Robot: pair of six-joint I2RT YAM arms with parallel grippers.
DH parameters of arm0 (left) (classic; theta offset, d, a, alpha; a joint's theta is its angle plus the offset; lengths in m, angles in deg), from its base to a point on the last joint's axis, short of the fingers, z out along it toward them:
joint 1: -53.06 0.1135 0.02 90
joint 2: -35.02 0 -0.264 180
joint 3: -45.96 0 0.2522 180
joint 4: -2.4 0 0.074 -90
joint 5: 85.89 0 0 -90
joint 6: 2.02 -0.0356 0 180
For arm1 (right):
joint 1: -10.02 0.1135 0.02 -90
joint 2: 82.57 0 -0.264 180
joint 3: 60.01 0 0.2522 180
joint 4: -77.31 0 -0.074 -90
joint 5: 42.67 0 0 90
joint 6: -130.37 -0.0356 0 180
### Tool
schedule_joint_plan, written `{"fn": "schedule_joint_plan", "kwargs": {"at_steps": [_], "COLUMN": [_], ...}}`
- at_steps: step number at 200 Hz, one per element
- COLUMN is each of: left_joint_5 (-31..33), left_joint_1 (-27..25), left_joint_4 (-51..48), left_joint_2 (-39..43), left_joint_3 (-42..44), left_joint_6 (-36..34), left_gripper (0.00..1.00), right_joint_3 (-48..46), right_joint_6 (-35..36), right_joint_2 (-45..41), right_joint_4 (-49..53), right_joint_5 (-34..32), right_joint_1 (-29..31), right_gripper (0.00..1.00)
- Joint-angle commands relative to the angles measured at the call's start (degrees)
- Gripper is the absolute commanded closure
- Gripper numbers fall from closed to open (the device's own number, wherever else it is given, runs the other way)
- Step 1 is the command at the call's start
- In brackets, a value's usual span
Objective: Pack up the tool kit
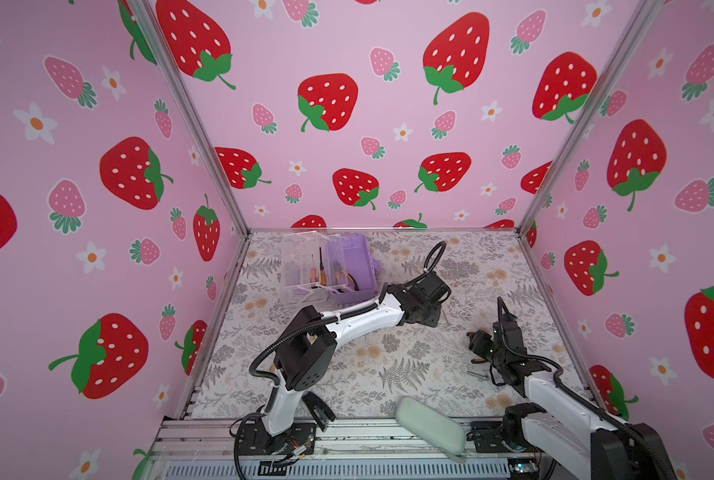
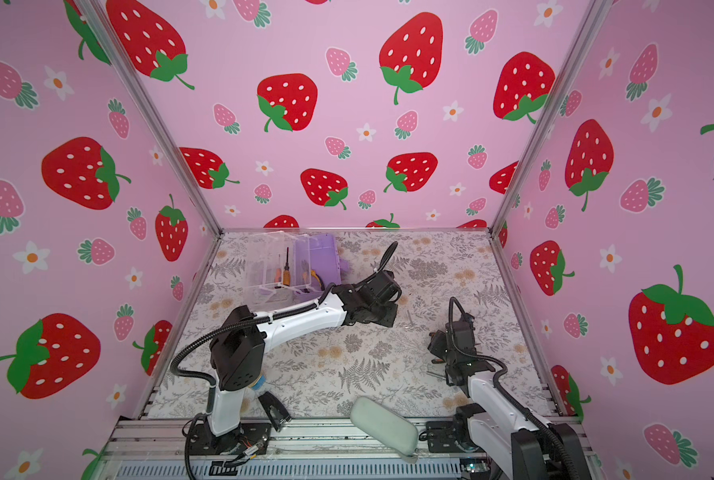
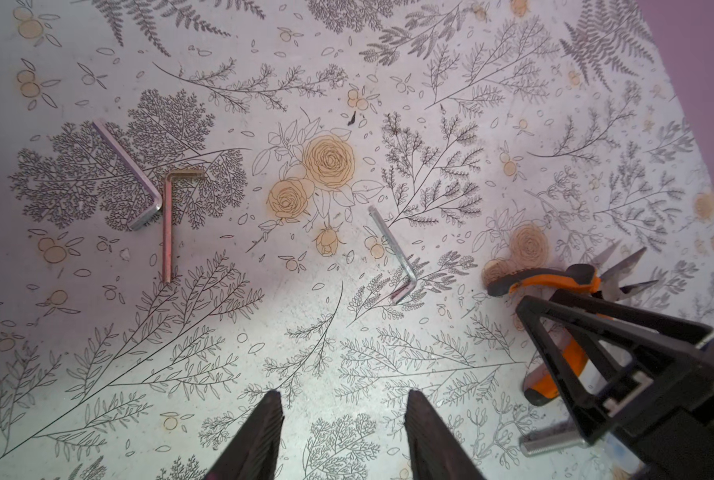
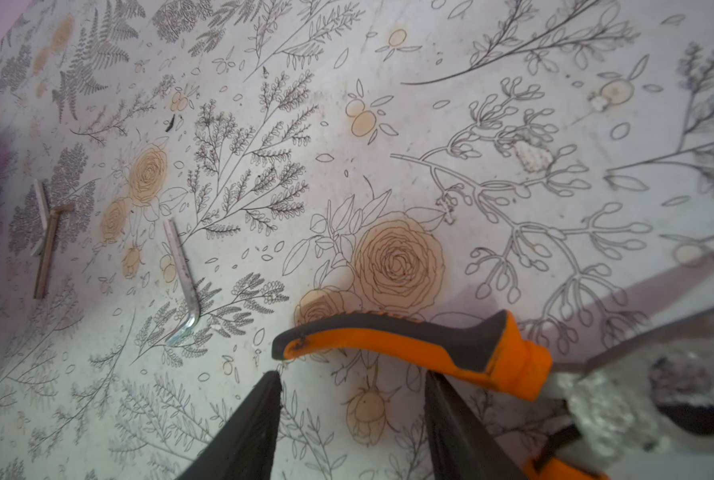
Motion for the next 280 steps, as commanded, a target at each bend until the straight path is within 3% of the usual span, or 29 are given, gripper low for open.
{"fn": "schedule_joint_plan", "kwargs": {"at_steps": [1,58,79,94,116,156,189,211,250,280], "left_joint_5": [0.2,-2.2,-3.0,-3.2,-3.4,-3.2,-3.8,-5.1,-8.7,-9.7], "left_joint_1": [1.1,3.6,4.5,5.1,5.9,7.3,8.3,9.0,9.5,9.5], "left_joint_4": [0.1,4.2,5.3,6.0,7.3,8.4,9.0,10.3,12.7,13.4], "left_joint_2": [3.4,6.5,7.5,8.5,10.2,12.7,13.4,12.8,10.6,10.5], "left_joint_3": [2.4,9.6,11.6,13.1,15.7,19.7,21.0,21.2,20.5,21.0], "left_joint_6": [-1.1,-0.1,0.0,0.2,0.6,1.3,1.4,1.9,2.8,2.7], "left_gripper": [0.48,0.48,0.47,0.48,0.48,0.47,0.48,0.48,0.48,0.47], "right_joint_3": [0.7,7.3,10.9,13.5,17.3,22.9,22.5,20.1,15.9,12.8], "right_joint_6": [0.5,4.3,8.2,9.4,9.7,10.7,9.4,7.6,1.8,-0.2], "right_joint_2": [1.4,10.5,16.4,21.4,27.8,34.3,27.6,19.8,7.5,3.0], "right_joint_4": [2.2,2.0,-0.2,-1.7,-2.2,-2.1,3.6,10.0,24.2,28.5], "right_joint_5": [0.6,0.3,4.3,8.1,8.6,8.6,4.8,-0.1,-12.1,-10.7], "right_joint_1": [-0.5,-0.6,-0.7,0.0,3.1,12.8,15.6,15.6,14.4,9.0], "right_gripper": [0.42,0.37,0.47,0.62,0.80,0.81,0.81,0.76,0.44,0.30]}}
